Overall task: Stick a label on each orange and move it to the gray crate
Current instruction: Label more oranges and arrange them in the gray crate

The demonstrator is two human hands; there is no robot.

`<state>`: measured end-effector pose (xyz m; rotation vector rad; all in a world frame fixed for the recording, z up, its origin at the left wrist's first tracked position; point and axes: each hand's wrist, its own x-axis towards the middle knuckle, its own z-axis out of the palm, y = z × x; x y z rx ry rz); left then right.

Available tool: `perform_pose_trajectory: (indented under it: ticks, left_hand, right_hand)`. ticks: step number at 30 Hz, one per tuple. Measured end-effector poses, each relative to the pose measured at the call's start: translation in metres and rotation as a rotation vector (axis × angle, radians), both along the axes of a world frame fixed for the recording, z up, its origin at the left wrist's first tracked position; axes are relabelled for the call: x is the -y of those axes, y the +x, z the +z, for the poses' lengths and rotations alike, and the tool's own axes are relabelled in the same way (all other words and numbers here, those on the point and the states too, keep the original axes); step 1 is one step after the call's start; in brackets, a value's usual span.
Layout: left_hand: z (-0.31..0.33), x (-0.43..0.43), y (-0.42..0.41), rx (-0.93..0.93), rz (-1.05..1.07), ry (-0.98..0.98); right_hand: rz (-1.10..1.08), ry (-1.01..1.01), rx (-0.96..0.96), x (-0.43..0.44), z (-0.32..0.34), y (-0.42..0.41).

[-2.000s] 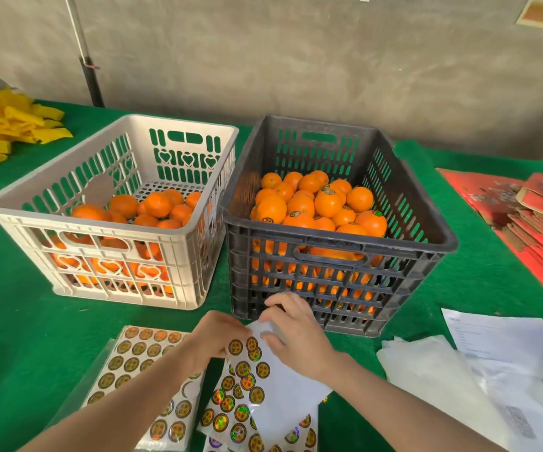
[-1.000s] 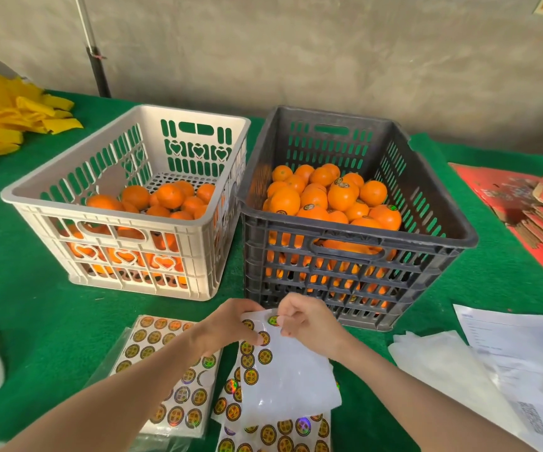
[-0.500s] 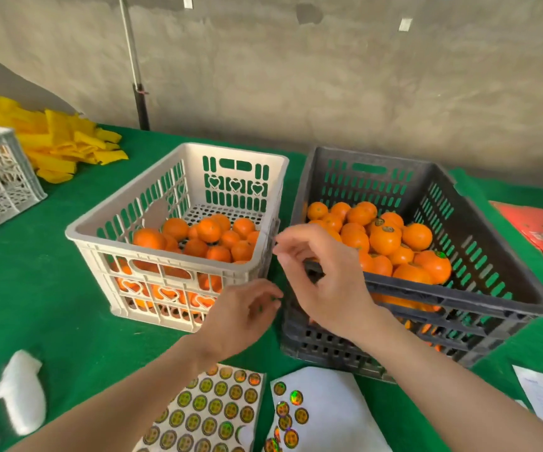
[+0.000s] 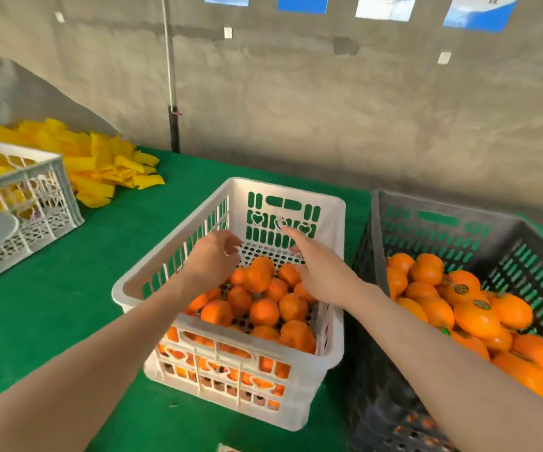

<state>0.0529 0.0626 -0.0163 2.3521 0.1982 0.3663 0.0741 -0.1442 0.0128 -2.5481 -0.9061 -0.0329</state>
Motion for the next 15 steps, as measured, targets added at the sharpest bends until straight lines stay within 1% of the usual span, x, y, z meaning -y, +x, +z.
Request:
perform_pose_trajectory:
  ticks: [2, 5, 7, 10, 11, 13, 15]
  left_hand:
    - [-0.008, 0.005, 0.032, -0.170, -0.102, 0.168]
    - [-0.025, 0.019, 0.071, -0.377, -0.242, 0.434]
    - [-0.034, 0.029, 0.086, -0.521, -0.282, 0.508]
    - [-0.048, 0.038, 0.098, -0.733, -0.265, 0.532]
    - [-0.053, 0.039, 0.101, -0.760, -0.233, 0.504]
    - [-0.059, 0.040, 0.104, -0.764, -0.185, 0.426]
    - [-0.058, 0.039, 0.105, -0.721, -0.151, 0.327]
  right_hand:
    - [-0.020, -0.005, -0.038, 0.005, -0.006, 0.008]
    - [-0.038, -0.041, -0.078, 0.010, -0.012, 0.017]
    - [-0.038, -0.051, -0.079, 0.011, -0.017, 0.021]
    - [-0.030, -0.043, -0.081, 0.012, -0.020, 0.026]
    - [-0.028, -0.041, -0.082, 0.013, -0.021, 0.028]
    - [-0.028, -0.036, -0.079, 0.015, -0.022, 0.029]
    - [-0.039, -0.018, -0.061, 0.015, -0.022, 0.028]
